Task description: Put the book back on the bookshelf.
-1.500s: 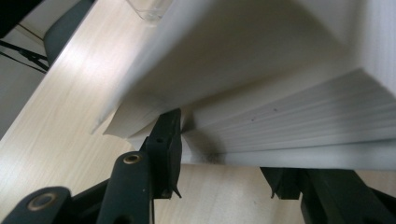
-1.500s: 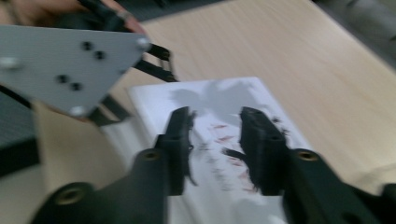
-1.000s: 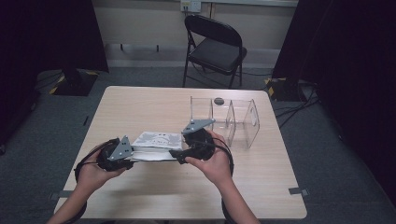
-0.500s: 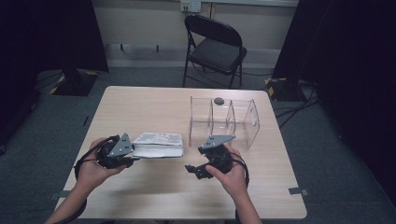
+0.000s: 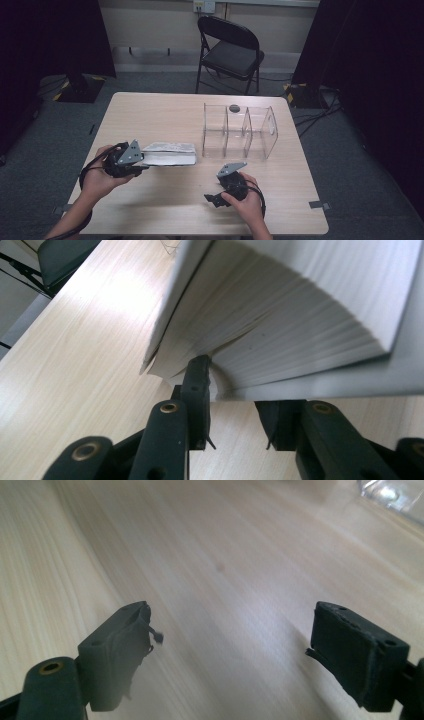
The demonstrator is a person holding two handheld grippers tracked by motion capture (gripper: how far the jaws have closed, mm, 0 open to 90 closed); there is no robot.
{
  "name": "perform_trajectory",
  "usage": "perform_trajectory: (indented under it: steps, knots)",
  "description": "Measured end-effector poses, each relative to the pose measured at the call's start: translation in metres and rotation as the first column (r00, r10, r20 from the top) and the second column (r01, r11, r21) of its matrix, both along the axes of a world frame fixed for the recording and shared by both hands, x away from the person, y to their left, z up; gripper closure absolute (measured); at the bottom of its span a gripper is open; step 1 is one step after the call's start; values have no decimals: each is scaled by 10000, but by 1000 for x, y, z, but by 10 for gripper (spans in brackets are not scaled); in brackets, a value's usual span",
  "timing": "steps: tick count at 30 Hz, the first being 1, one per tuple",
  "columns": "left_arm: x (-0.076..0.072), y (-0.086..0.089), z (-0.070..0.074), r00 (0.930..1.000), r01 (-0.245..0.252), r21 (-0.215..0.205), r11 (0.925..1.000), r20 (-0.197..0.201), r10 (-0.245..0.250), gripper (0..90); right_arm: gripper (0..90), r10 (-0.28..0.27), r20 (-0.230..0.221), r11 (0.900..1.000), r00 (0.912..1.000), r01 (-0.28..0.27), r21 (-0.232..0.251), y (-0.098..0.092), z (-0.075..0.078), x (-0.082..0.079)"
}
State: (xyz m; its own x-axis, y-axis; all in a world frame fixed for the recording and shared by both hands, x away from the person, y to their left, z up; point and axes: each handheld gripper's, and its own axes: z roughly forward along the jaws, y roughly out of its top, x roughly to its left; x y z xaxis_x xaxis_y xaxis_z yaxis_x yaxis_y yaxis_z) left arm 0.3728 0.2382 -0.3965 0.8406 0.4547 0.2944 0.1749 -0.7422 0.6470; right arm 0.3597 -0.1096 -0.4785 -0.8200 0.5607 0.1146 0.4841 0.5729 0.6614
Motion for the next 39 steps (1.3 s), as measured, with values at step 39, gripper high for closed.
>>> perform_trajectory:
  steps: [39]
  knots:
    - [-20, 4, 28, 9921, 557, 281, 9981, -1142, -521, 715, 122, -313, 1417, 9995, 9894, 298, 127, -9, -22, -7]
